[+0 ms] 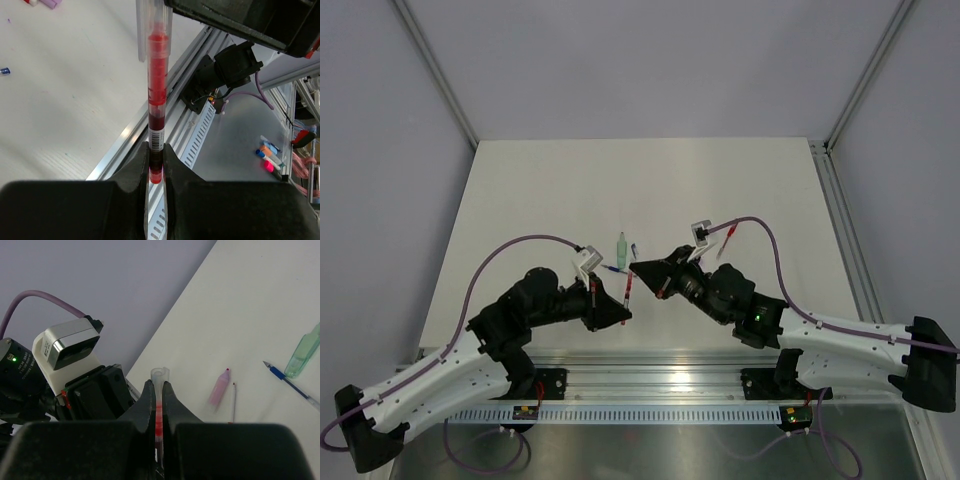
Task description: Insert the pens into the pen caps
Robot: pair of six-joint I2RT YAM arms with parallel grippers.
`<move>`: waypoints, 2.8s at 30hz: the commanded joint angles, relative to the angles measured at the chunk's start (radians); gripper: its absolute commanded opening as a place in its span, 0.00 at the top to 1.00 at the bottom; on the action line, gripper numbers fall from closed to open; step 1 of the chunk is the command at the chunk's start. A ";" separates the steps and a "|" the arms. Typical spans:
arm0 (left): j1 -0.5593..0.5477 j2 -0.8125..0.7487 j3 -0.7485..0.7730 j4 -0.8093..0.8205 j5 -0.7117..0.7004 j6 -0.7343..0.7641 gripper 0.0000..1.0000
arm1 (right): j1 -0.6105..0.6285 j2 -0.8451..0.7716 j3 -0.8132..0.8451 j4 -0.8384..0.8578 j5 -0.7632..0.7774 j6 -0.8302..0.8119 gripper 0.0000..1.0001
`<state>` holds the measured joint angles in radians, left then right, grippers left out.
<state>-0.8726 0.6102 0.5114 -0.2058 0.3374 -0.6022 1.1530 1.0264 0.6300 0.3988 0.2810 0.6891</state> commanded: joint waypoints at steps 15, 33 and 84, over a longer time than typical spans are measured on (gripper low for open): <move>0.037 -0.040 0.325 0.077 -0.227 0.134 1.00 | 0.254 0.161 0.017 -0.244 0.001 0.044 1.00; 0.049 -0.029 0.201 0.115 -0.130 0.078 1.00 | 0.258 0.121 0.129 -0.350 0.133 0.030 1.00; 0.049 -0.133 0.022 0.072 -0.120 0.038 1.00 | 0.057 0.488 0.968 -0.847 0.116 -0.319 0.75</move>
<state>-0.8253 0.4736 0.5297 -0.2085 0.1959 -0.5529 1.2156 1.5173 1.5803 -0.4614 0.3740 0.3702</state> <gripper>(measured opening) 0.115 0.279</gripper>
